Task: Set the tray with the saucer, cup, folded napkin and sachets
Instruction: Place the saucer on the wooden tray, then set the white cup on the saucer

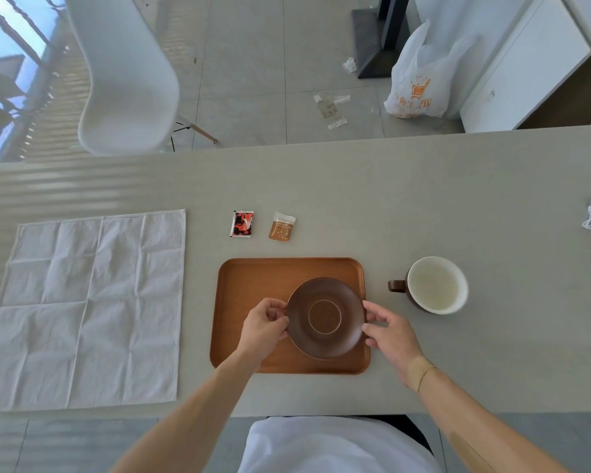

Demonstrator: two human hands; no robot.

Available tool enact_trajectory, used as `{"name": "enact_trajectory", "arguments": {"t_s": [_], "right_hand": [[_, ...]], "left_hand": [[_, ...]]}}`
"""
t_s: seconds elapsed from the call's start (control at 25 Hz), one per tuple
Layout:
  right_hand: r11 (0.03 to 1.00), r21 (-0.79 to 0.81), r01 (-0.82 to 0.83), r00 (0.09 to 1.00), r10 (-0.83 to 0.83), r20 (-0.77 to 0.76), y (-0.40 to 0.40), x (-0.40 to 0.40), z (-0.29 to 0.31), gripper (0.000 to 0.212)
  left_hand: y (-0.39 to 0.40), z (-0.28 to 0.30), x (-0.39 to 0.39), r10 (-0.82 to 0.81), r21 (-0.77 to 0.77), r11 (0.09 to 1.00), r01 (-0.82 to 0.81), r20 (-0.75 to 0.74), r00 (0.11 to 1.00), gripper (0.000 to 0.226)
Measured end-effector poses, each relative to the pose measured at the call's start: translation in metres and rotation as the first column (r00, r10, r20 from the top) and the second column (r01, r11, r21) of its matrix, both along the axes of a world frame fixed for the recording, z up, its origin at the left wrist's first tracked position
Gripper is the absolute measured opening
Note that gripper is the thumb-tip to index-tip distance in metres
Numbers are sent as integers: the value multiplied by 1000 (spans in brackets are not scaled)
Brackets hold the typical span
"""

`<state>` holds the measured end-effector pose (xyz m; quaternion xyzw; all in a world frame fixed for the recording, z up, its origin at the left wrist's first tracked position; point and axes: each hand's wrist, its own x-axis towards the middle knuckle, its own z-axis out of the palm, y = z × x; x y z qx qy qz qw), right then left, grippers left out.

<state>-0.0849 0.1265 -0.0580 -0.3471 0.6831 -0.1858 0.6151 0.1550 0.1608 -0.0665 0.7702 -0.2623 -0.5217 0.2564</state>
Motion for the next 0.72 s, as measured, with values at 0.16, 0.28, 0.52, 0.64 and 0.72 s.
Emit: {"name": "enact_trajectory", "arguments": {"t_s": [0.16,0.28,0.52,0.64,0.72], "right_hand": [[993,94,70,993,-78,88,-2,-2,6,41],[994,92,57,995,-64,76,-3,-2,13,35],[998,0,68,997,-68,-37,13,-20,25,24],[996,-60,60,992,-66,-110,23,-50,31,24],[994,-112,11,978,-34,-205,26,-75,35,21]], "left_hand": [[0,0,2,-6,6,1000,6,-21,1000,19],[-2,2,5,-46,11,999,47,-24,999,18],[-9,12,11,-243,-110,956,272,227,943,18],[-28,23,-3,-402,-211,857,471,299,865,17],[-45,30,-20,-500,-243,787,568,290,816,15]]}}
